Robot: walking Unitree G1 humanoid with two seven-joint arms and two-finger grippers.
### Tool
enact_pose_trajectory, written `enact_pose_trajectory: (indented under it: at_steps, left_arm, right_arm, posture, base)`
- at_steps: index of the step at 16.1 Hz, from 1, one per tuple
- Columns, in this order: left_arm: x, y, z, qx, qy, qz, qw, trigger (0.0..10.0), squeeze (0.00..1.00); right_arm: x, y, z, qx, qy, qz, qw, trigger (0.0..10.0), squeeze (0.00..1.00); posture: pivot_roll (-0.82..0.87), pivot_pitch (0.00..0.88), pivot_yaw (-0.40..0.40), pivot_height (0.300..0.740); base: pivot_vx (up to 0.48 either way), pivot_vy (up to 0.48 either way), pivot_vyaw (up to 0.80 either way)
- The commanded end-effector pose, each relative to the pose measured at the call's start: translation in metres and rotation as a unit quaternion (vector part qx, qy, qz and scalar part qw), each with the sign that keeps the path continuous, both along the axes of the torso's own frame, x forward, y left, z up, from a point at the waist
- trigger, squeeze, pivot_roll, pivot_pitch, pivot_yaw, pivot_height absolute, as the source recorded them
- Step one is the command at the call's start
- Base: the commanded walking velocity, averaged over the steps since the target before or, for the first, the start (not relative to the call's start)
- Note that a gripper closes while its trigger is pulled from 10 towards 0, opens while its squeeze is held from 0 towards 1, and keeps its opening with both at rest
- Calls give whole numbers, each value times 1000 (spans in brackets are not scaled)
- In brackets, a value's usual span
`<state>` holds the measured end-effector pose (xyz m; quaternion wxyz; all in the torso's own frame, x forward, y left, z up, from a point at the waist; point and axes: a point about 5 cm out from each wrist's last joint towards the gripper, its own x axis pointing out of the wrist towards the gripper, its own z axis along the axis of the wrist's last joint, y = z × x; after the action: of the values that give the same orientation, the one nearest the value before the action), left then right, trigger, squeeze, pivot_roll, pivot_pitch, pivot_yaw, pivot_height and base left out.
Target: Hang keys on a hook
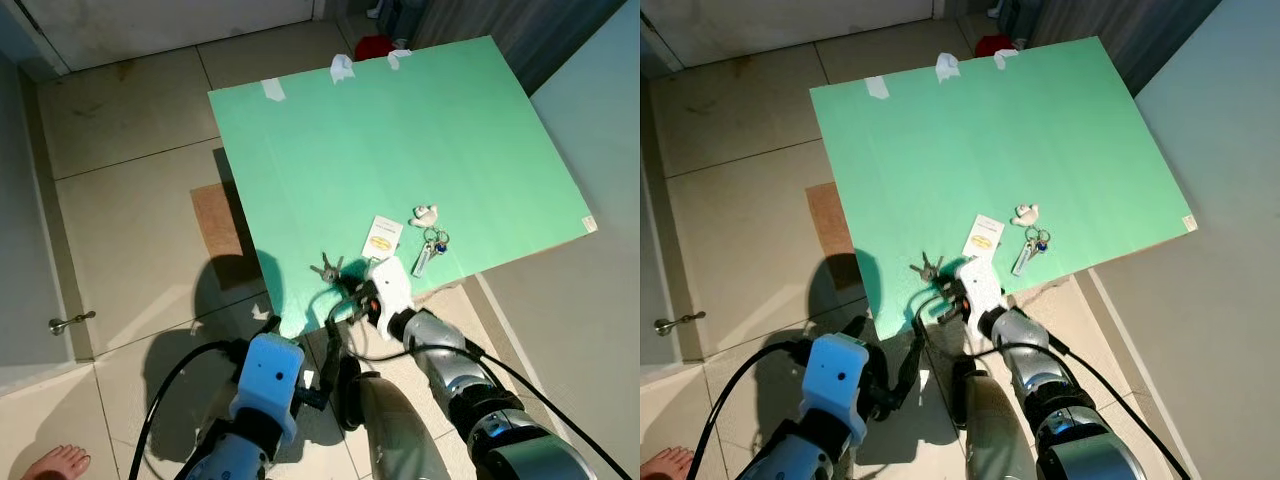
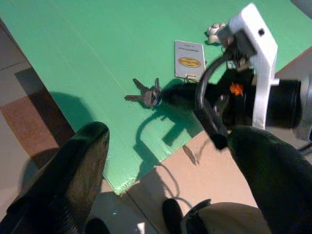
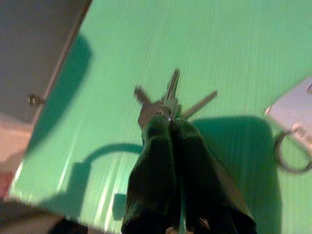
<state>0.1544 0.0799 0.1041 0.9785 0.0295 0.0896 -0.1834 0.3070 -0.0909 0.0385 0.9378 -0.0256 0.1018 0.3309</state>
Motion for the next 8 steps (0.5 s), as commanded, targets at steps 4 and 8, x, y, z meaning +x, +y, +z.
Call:
enact_pose_trajectory:
  at_steps: [4, 8]
  left_arm:
    - [3, -4, -10, 3, 17, 4, 1000, 10000, 0]
    - [24, 10, -18, 21, 12, 25, 999, 10000, 0]
  right_arm:
    - [12, -3, 21, 48, -7, -23, 999, 0, 0]
    - [29, -18, 48, 66, -41, -59, 995, 0, 0]
  posture:
    - [75, 396, -143, 740]
    - [25, 275, -110, 740]
  base:
    - [0, 0, 0]
    - [0, 0, 0]
